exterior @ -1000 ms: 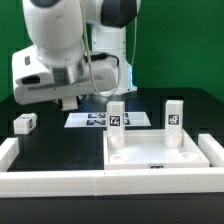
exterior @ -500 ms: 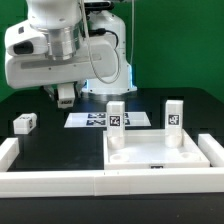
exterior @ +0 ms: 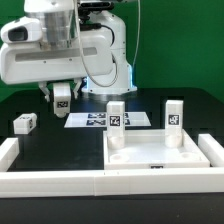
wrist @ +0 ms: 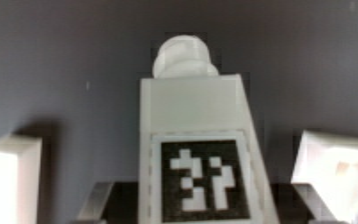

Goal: Assemble square table

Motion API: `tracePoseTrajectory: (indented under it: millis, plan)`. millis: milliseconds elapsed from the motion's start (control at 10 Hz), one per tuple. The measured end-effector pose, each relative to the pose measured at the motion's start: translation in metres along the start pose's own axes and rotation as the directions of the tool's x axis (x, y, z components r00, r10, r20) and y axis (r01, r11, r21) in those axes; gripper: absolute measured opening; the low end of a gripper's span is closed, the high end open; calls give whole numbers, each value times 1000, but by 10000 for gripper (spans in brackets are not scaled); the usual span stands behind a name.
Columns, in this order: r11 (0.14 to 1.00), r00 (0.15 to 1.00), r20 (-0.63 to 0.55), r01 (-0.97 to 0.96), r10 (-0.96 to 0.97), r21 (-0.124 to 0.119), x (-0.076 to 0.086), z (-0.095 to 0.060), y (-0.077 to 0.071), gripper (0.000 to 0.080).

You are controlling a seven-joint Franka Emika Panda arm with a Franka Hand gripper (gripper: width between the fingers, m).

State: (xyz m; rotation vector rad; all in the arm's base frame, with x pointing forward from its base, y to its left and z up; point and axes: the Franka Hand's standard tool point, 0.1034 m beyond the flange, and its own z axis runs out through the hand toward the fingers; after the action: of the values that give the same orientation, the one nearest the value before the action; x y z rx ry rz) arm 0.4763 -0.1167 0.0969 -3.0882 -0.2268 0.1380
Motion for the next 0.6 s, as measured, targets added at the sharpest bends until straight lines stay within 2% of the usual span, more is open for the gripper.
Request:
tracePoseTrajectory:
  millis: [100,300,400,500,600]
  plan:
    - [1000,999,-29,-19,19,2,6,-3,-2,290]
    - [996,980,-180,-89,87,-4,23,-10,-9,290]
    - [993,961,-252,-119,111,-17,36,-15,-15,290]
    - [989,929,-351,-140,116,-43,51,-22,-23,290]
    - [988,907,-415,-122,72,-94,55,-25,-21,290]
